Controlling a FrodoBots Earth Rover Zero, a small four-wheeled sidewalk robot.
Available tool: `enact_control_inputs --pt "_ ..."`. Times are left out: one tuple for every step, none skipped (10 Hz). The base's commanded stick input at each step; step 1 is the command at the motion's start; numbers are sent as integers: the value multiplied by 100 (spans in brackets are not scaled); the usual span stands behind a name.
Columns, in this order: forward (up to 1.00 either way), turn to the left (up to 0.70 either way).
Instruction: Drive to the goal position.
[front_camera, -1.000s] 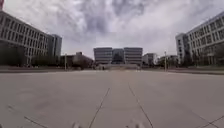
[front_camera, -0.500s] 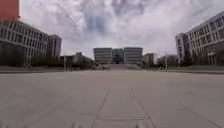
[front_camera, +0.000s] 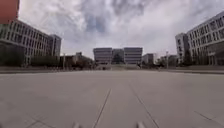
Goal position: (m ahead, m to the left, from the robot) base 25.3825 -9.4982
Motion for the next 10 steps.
enact_control_inputs --pt "70 0" --pt "70 0" --pt "70 0" --pt "70 0" --pt "70 0" --pt "70 0" --pt "70 0" --pt "70 0" --pt "70 0" --pt "70 0"
